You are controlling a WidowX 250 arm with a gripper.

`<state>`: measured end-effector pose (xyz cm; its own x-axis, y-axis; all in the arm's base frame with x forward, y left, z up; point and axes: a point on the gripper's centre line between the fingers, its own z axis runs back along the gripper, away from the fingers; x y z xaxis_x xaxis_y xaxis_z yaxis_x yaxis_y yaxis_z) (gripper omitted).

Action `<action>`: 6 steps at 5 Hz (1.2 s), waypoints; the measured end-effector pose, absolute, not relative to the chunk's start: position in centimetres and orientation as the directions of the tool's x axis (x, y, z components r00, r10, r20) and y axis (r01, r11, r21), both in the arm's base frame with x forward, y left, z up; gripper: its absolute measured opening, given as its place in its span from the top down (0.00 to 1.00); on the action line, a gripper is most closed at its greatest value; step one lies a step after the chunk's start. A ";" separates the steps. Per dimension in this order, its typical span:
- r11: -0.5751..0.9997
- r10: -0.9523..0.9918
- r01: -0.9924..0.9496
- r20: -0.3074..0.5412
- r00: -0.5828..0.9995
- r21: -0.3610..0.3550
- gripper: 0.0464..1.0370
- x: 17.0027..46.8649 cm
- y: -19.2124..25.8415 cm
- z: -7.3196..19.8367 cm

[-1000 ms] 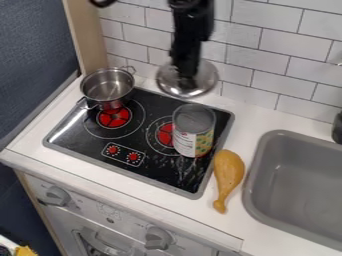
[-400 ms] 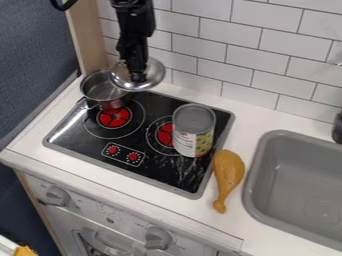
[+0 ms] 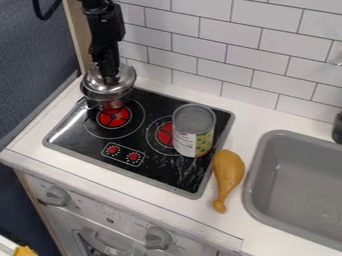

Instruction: Put the pot lid over the silver top

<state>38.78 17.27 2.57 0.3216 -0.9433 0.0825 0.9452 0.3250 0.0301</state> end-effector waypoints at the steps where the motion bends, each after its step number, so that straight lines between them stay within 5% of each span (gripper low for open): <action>1: 0.320 -0.944 0.947 0.085 0.318 0.014 0.76 38.9 17.5 1.6; 5: 0.313 -0.949 0.950 0.039 0.313 0.009 0.76 39.8 19.1 0.3; 6: 0.303 -0.953 0.953 0.027 0.303 0.001 0.70 39.9 19.3 0.6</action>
